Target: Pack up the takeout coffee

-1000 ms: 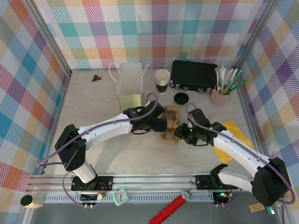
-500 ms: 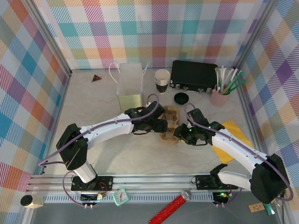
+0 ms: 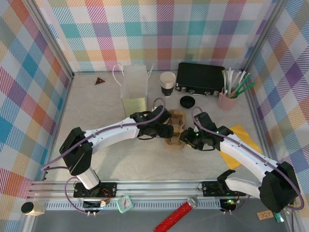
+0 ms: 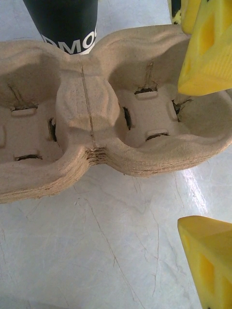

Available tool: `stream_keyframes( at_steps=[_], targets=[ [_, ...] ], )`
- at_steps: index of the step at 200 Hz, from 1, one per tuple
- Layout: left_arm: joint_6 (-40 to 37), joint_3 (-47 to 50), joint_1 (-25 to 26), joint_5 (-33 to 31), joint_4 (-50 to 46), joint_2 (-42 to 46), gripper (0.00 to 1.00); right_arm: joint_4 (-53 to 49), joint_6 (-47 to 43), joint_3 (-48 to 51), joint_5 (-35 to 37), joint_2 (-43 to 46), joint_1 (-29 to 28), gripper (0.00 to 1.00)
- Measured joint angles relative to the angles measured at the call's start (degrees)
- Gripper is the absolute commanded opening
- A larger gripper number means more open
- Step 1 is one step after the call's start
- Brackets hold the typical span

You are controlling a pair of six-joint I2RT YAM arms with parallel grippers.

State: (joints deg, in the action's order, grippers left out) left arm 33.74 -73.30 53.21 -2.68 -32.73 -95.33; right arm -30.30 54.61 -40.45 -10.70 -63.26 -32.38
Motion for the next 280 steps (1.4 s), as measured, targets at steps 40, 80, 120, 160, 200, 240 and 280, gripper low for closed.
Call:
stream_keyframes(
  at_steps=[40, 80, 120, 160, 200, 240, 280],
  targets=[
    [-0.15, 0.0, 0.0, 0.68, 0.04, -0.33, 0.63, 1.01, 0.0, -0.02, -0.55, 0.0, 0.0, 0.41],
    [-0.55, -0.02, 0.0, 1.88, 0.11, -1.07, 0.54, 0.96, 0.0, -0.02, -0.52, -0.02, 0.0, 0.42],
    [-0.76, -0.04, 0.0, 3.28, 0.11, -2.67, 0.49, 0.81, 0.0, -0.02, -0.5, -0.02, 0.0, 0.42],
    [-1.29, -0.15, 0.0, 4.48, 0.07, -4.11, 0.4, 0.76, 0.0, -0.02, -0.52, -0.74, 0.0, 0.42],
    [-1.6, -0.44, 0.02, 5.11, 0.04, -4.13, 0.35, 0.92, -0.02, -0.02, -0.68, -1.81, 0.0, 0.41],
    [-1.64, -0.48, 0.28, 5.2, -0.02, -4.2, 0.35, 1.18, -0.02, -0.02, -1.05, -1.81, 0.0, 0.41],
    [-1.81, -0.81, 0.28, 5.22, -0.13, -4.37, 0.34, 1.14, 0.0, -0.11, -1.2, -1.75, 0.0, 0.4]
  ],
)
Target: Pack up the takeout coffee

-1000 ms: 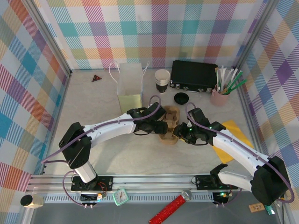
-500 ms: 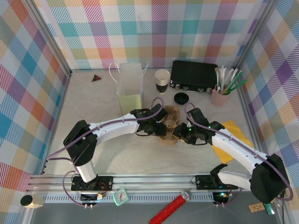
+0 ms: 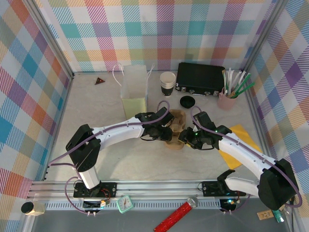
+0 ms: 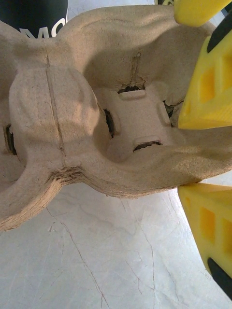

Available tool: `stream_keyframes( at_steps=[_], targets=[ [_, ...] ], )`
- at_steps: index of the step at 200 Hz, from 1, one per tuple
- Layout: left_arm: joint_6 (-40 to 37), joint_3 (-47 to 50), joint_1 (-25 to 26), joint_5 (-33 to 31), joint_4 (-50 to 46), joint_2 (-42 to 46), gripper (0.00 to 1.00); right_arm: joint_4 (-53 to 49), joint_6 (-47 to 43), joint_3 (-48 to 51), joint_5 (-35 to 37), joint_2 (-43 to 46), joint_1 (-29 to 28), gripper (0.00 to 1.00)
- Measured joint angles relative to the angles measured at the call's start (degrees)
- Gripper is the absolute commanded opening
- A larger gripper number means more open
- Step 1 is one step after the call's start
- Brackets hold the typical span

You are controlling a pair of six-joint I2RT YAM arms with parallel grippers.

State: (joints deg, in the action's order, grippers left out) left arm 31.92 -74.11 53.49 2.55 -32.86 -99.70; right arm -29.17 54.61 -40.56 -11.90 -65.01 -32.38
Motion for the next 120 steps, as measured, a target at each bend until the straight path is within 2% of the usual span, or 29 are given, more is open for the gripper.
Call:
stream_keyframes(
  at_steps=[96, 109, 120],
  targets=[
    [-0.02, -0.52, 0.48, -0.2, -0.17, -0.11, 0.35, -3.06, -0.92, -1.66, 1.53, 0.35, 0.0, 0.43],
    [-0.02, -0.57, 0.48, -0.15, -0.17, -0.11, 0.38, -3.04, -0.92, -1.66, 1.49, 0.28, 0.0, 0.42],
    [-0.15, -0.7, 0.5, -0.11, -0.17, -0.11, 0.46, -3.06, -1.03, -1.68, 1.51, 0.0, 0.0, 0.43]
  ],
)
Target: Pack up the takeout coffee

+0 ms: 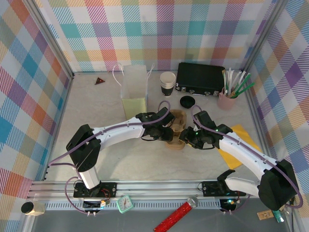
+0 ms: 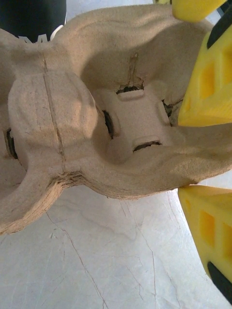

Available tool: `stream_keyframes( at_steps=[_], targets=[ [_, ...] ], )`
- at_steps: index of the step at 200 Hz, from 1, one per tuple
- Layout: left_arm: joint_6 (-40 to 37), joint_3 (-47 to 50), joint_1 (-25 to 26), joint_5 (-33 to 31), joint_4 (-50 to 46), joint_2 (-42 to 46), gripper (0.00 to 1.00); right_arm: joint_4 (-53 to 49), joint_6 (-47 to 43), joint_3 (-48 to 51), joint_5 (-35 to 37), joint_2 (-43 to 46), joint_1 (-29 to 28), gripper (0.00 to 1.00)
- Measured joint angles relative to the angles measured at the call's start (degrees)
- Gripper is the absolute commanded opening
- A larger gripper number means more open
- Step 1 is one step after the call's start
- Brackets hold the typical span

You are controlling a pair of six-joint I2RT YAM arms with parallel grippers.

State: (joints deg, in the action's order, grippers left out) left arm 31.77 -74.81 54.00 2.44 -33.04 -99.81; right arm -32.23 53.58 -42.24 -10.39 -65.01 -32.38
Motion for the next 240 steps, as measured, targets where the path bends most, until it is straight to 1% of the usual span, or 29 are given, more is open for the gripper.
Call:
stream_keyframes(
  at_steps=[10, 31, 51, 70, 84, 101, 142, 180, 240],
  targets=[
    [-0.07, -0.15, 0.04, 0.04, 0.0, 0.0, 0.52, -0.22, -0.04, -0.11, 0.02, -0.39, 0.0, 0.43],
    [-0.09, -0.26, 0.13, -0.09, -0.04, 0.0, 0.52, -0.44, -0.04, -0.28, 0.11, -0.7, 0.0, 0.43],
    [-0.09, -0.26, 0.24, -0.09, -0.04, 0.0, 0.49, -0.48, -0.04, -0.33, 0.35, -0.68, 0.0, 0.45],
    [-0.11, -0.37, 0.31, -0.15, -0.26, 0.0, 0.49, -0.94, -0.07, -0.44, 0.55, -0.68, 0.0, 0.46],
    [-0.15, -0.92, 0.48, -0.55, -1.27, 0.0, 0.47, -1.79, -0.26, -0.98, 0.9, -0.68, 0.0, 0.46],
    [-0.37, -1.77, 0.87, -1.4, -1.77, 0.0, 0.45, -2.1, -0.61, -1.81, 0.92, -0.68, 0.0, 0.37],
    [-0.57, -2.38, 1.38, -2.49, -2.82, 0.0, 0.44, -1.66, -0.7, -2.08, 0.68, -0.68, 0.0, 0.38],
    [-1.18, -2.38, 1.38, -2.45, -2.84, 0.0, 0.38, -1.68, -0.7, -2.08, 0.72, -0.83, 0.0, 0.38],
    [-1.38, -2.4, 1.4, -2.12, -2.82, -0.22, 0.38, -2.58, -0.66, -2.08, 1.84, -0.83, 0.0, 0.39]
  ],
)
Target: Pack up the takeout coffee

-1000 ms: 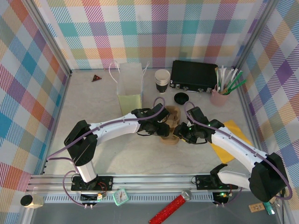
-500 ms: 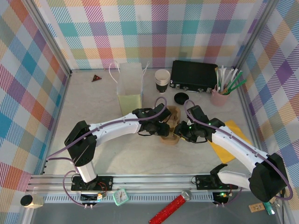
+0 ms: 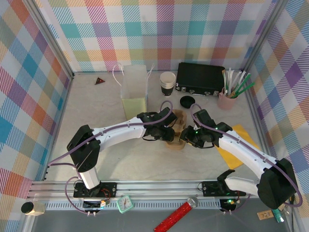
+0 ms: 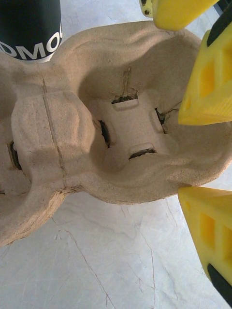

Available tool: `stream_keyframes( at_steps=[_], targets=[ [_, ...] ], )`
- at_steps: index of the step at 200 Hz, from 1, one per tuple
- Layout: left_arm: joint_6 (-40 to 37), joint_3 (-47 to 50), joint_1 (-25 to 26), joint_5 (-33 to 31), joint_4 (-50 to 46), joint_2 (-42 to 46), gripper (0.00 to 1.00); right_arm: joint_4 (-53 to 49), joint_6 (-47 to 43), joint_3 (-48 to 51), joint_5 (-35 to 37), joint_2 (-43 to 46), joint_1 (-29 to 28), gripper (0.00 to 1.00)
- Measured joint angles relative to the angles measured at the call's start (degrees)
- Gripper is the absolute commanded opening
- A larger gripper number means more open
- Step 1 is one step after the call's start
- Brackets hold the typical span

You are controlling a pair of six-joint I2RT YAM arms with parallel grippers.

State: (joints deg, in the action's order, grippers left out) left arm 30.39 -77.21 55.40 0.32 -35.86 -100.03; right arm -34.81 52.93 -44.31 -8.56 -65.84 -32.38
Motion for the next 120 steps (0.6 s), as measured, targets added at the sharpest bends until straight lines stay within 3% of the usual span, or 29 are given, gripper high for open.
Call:
stream_keyframes(
  at_steps=[120],
  targets=[
    [0.0, -0.2, 0.0, 0.31, 0.0, -0.13, 0.38, 0.79, 0.04, 0.17, -0.48, -0.07, 0.0, 0.38]
  ],
)
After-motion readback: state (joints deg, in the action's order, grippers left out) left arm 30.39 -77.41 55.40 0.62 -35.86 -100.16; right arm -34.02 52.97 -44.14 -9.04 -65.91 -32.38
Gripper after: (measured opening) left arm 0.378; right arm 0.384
